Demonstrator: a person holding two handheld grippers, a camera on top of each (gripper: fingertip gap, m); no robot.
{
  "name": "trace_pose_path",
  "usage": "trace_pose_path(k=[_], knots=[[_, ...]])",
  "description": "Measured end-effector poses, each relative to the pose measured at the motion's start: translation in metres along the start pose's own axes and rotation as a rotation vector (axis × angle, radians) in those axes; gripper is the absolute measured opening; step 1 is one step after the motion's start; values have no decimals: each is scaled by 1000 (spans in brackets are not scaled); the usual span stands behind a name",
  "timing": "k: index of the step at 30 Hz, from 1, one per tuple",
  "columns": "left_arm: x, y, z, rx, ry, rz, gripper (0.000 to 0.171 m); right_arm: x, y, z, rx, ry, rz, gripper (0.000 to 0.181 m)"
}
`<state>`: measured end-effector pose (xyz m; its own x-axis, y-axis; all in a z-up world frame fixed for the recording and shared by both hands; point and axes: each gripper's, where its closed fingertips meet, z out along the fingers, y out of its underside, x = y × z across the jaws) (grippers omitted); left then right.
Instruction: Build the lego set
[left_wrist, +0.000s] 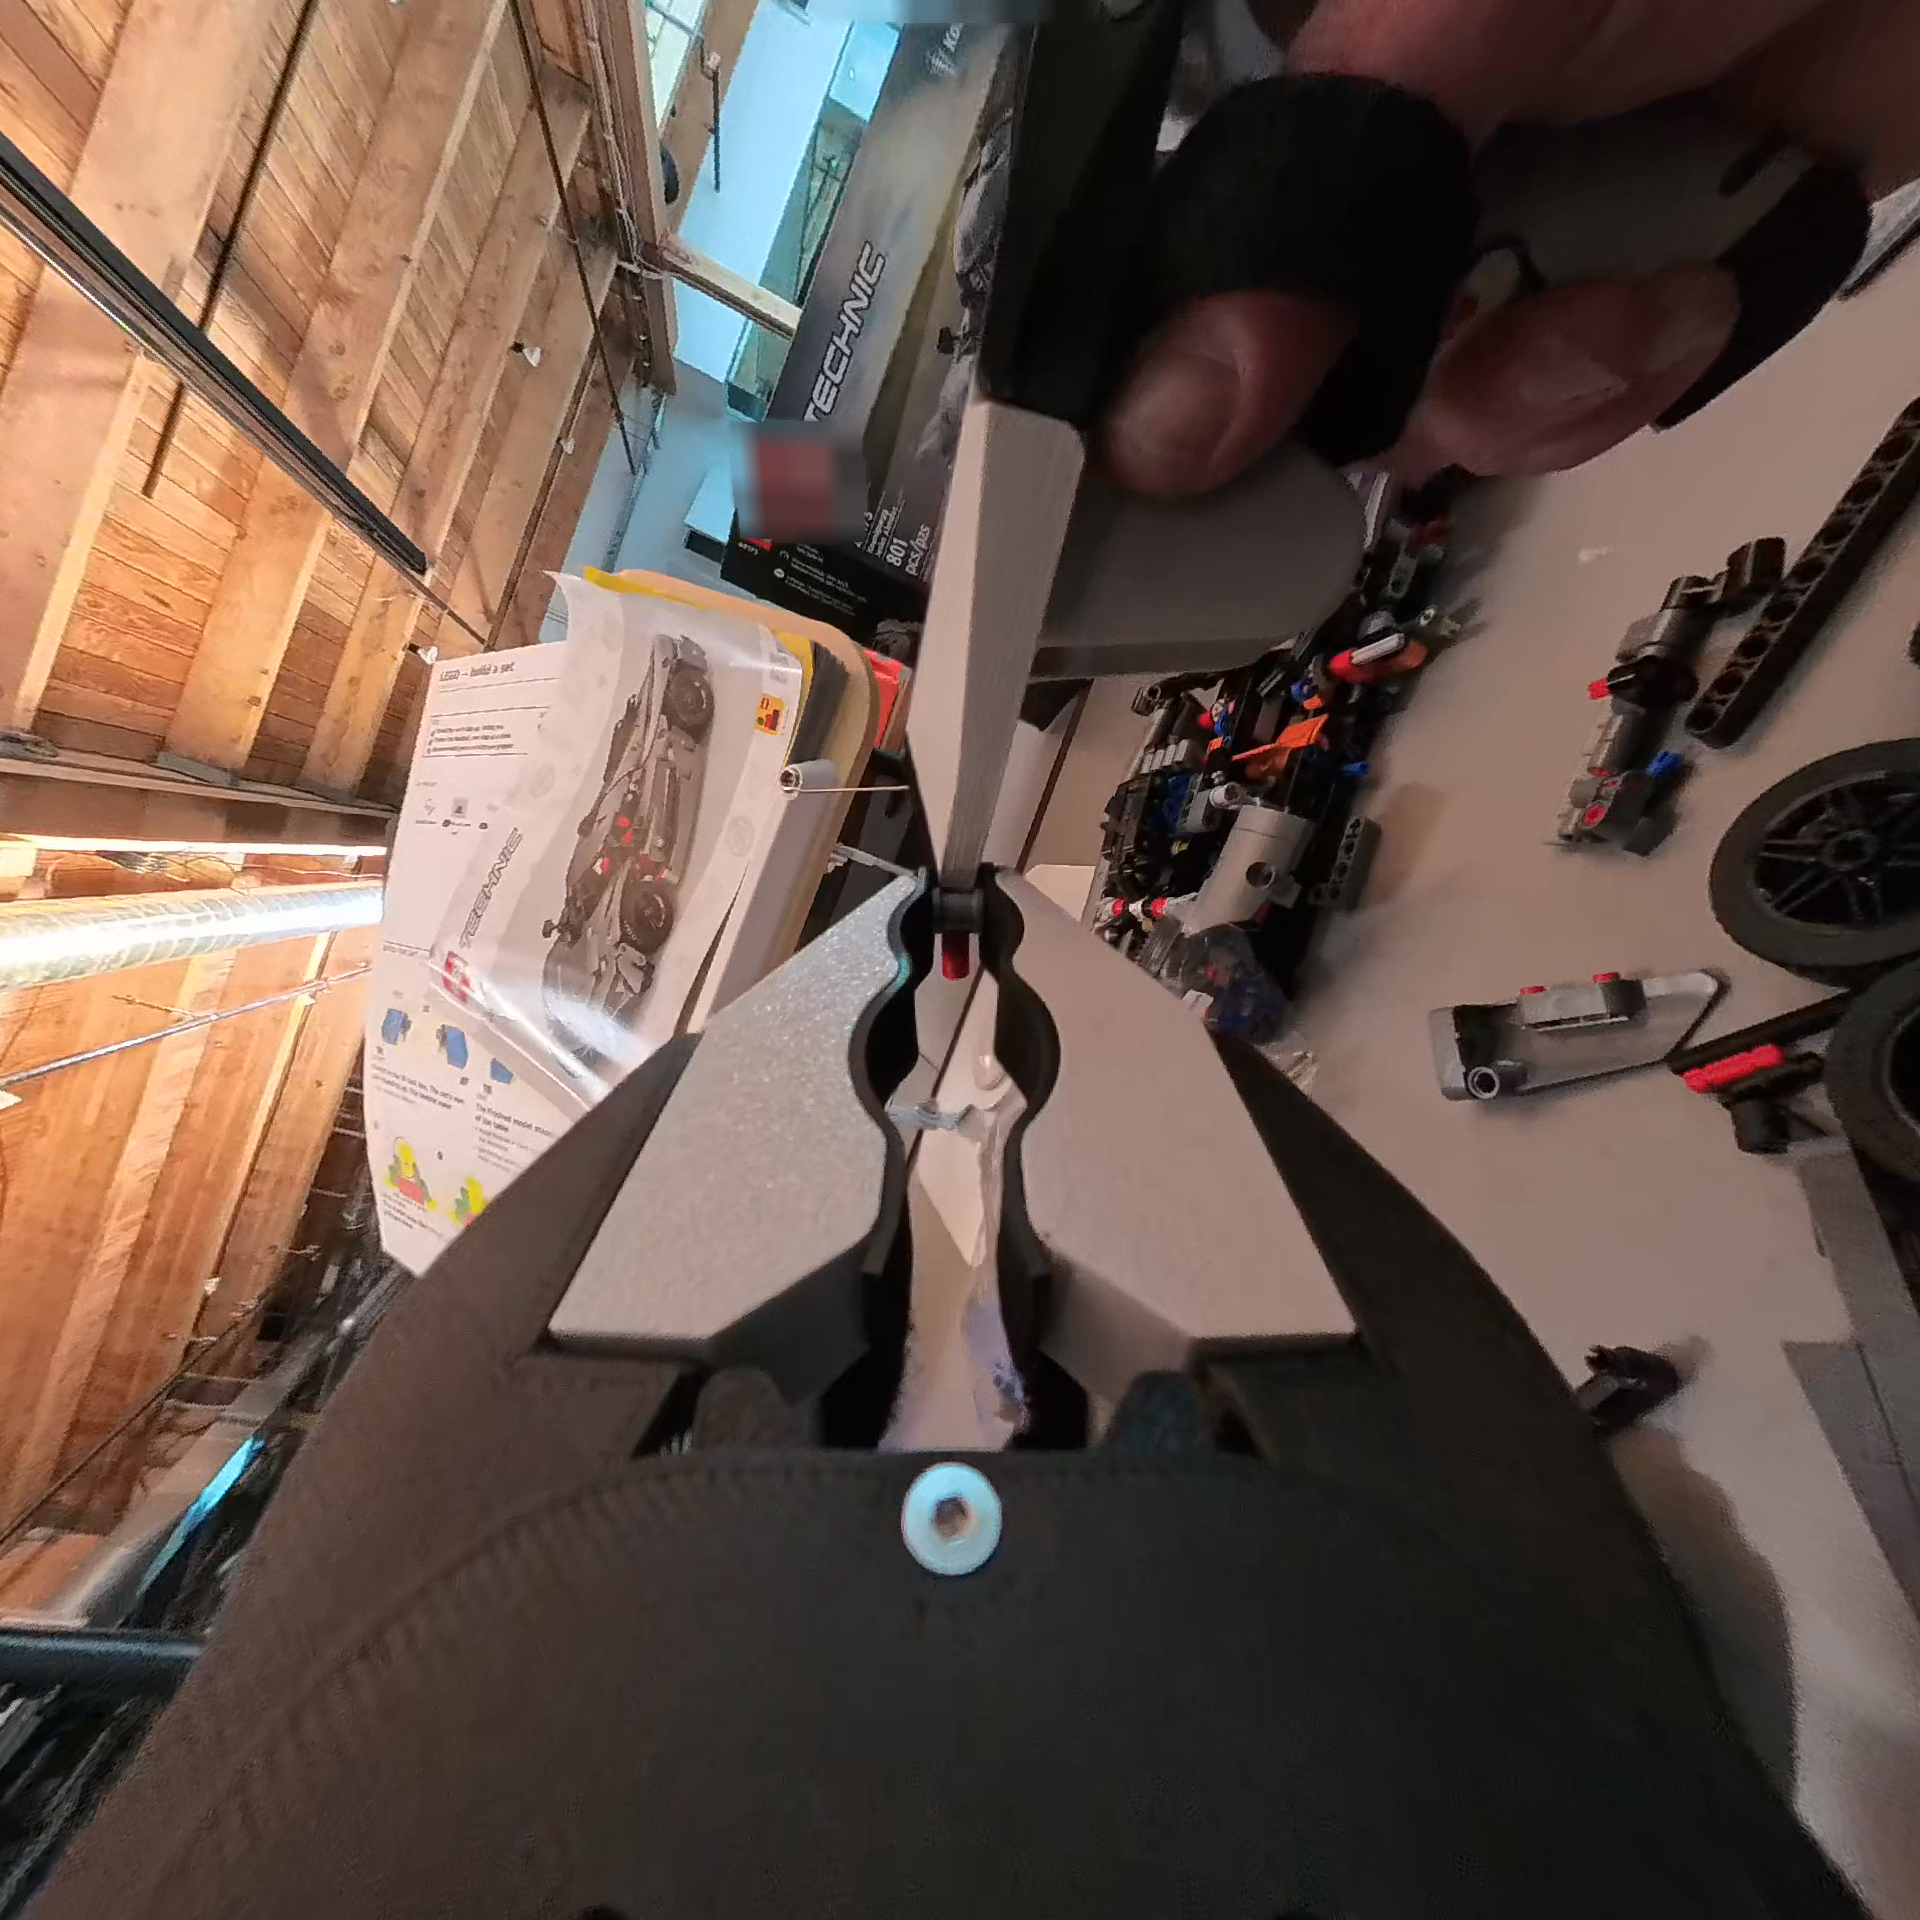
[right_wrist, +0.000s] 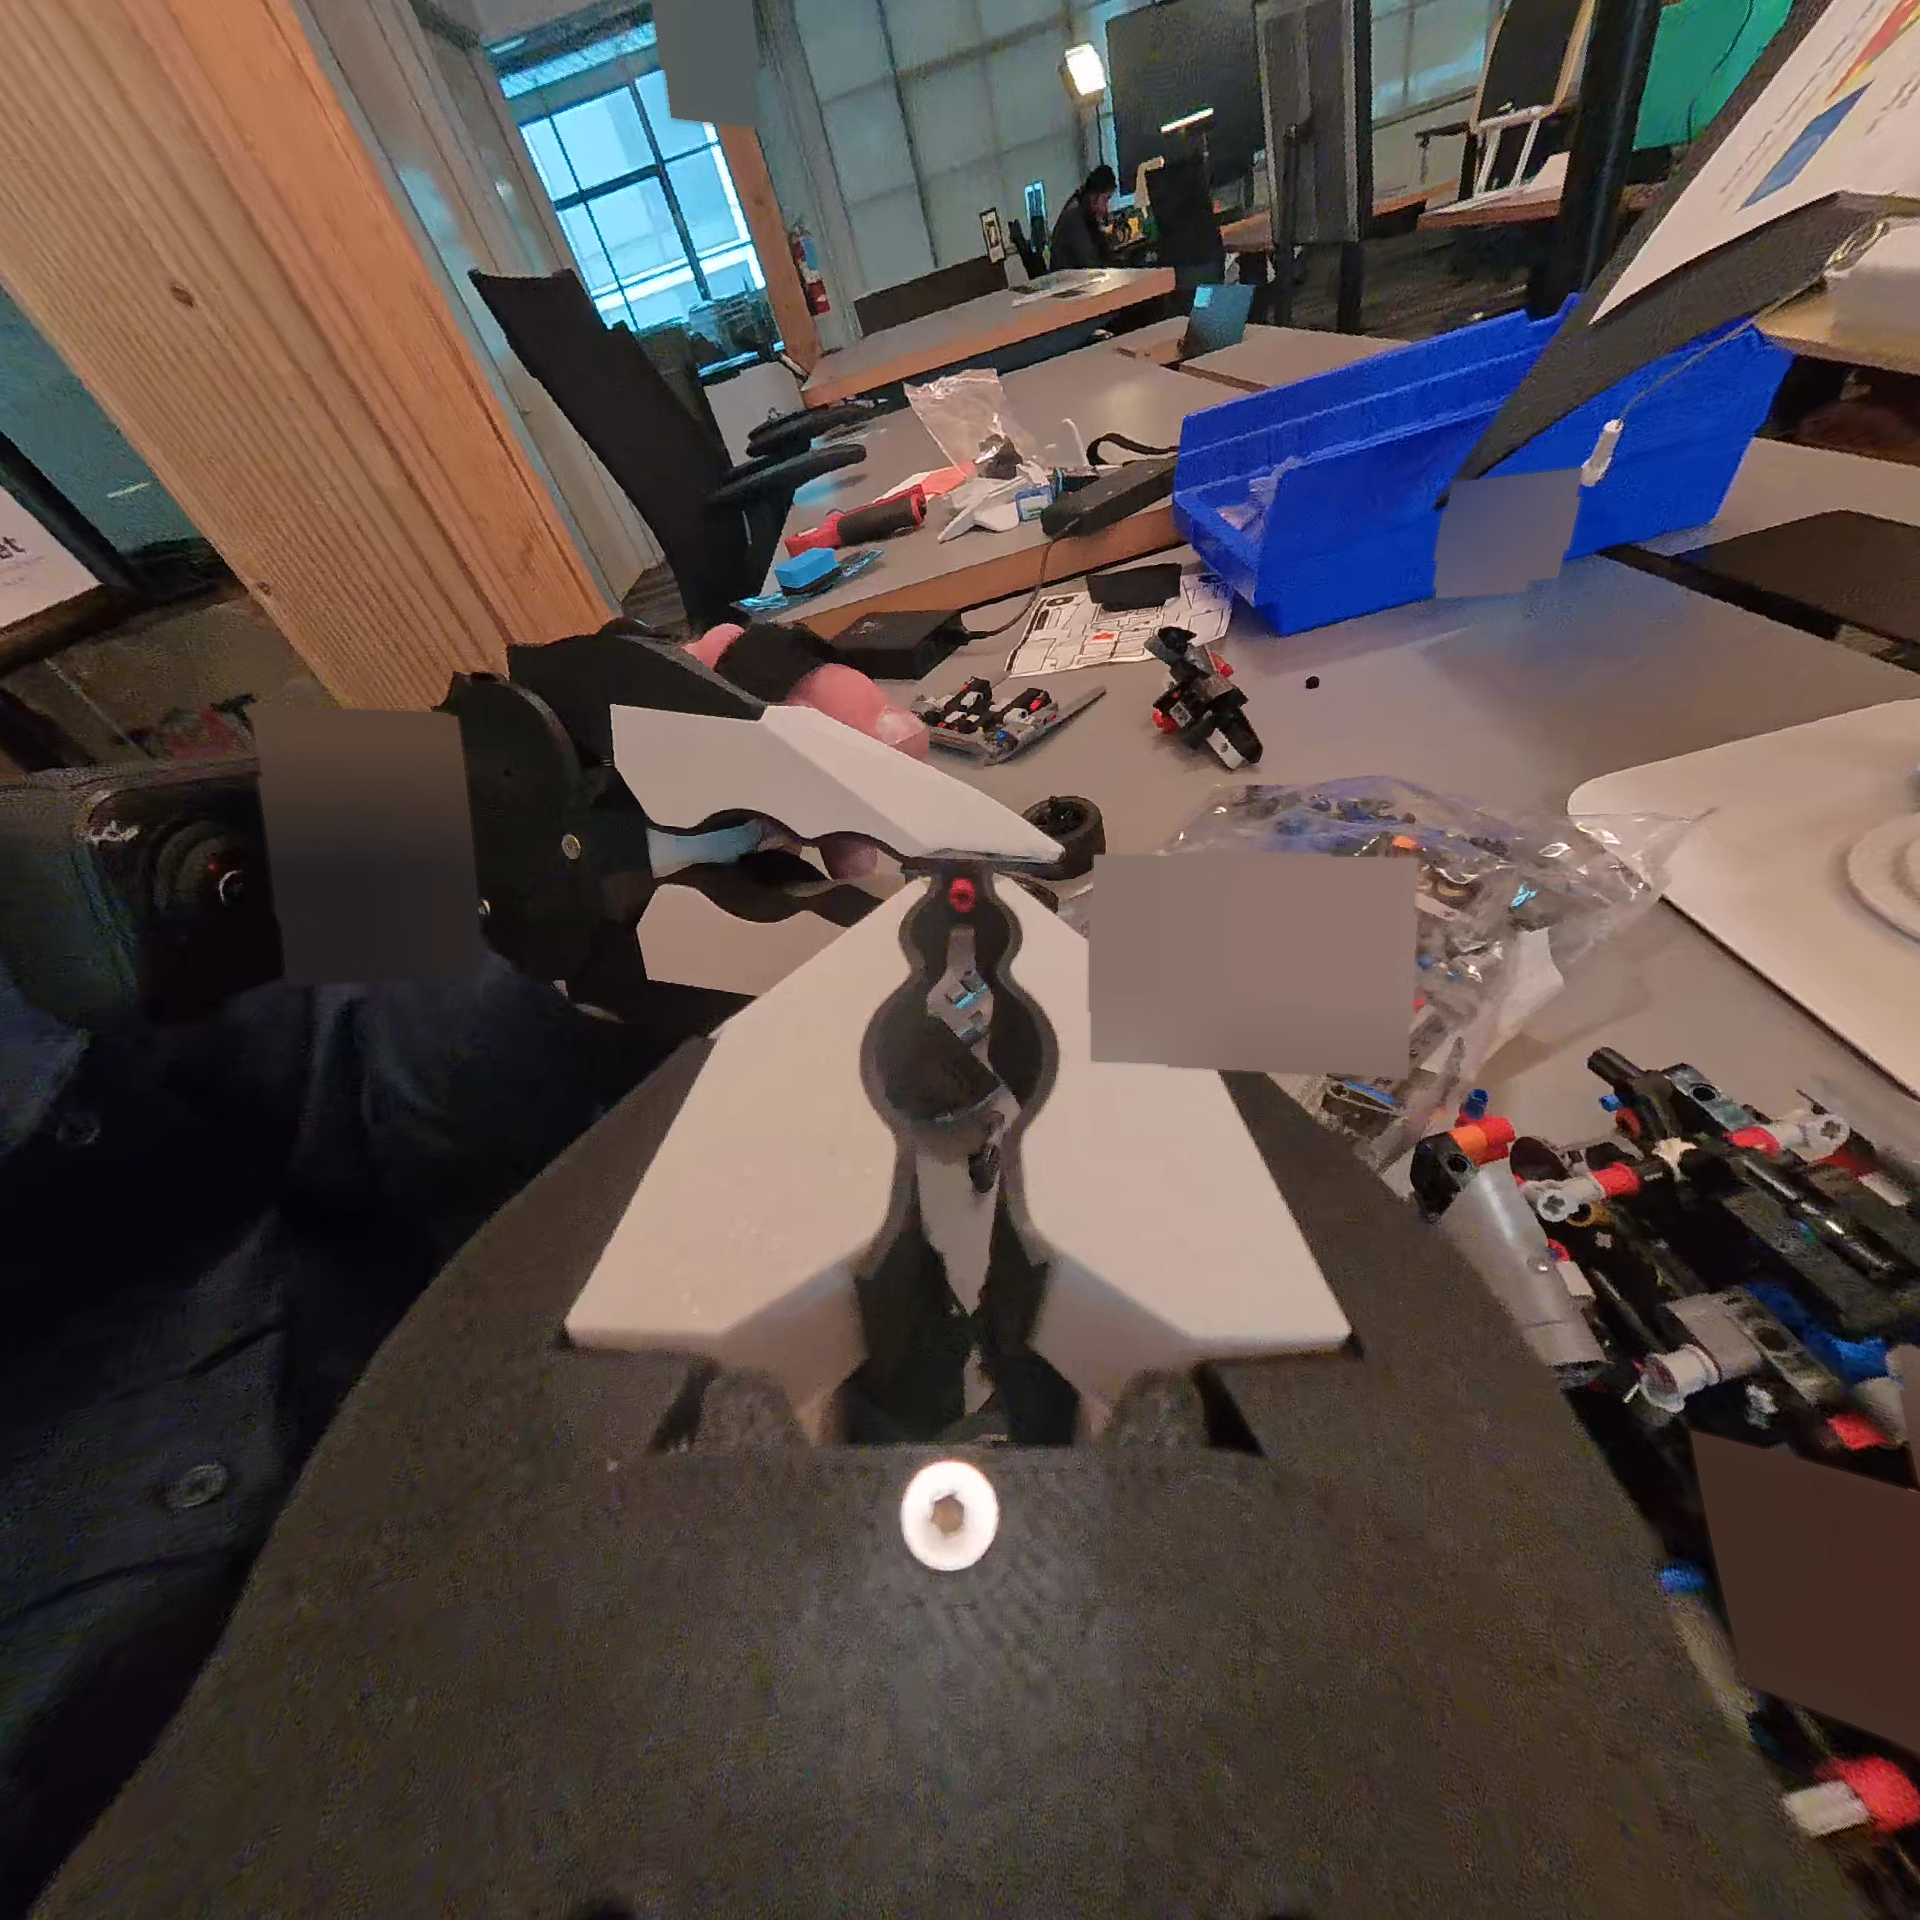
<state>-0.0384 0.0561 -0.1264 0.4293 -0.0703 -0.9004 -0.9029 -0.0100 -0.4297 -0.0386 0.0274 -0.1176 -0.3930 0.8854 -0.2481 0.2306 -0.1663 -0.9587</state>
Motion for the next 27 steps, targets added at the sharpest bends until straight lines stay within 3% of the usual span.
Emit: trace_pose_path(k=[3, 6, 8, 11, 13, 27], knots=[[0, -2, 0, 29, 31, -82, 15, 0, -5, -4, 28, 5, -39, 0], [-7, -13, -11, 171, 126, -337, 26, -11, -11, -9, 65, -17, -141, 1], [-10, -28, -23, 311, 245, -507, 31, -15, -6, -8, 45, -39, -170, 1], [-1, -33, -27, 375, 401, -648, 33, -35, -7, -8, 62, -107, -248, 2], [6, -39, -32, 402, 459, -655, 15, -35, -5, -7, 66, -114, -232, 2], [-1, -49, -41, 423, 460, -717, 12, -48, -12, -14, 113, -102, -287, 2]])
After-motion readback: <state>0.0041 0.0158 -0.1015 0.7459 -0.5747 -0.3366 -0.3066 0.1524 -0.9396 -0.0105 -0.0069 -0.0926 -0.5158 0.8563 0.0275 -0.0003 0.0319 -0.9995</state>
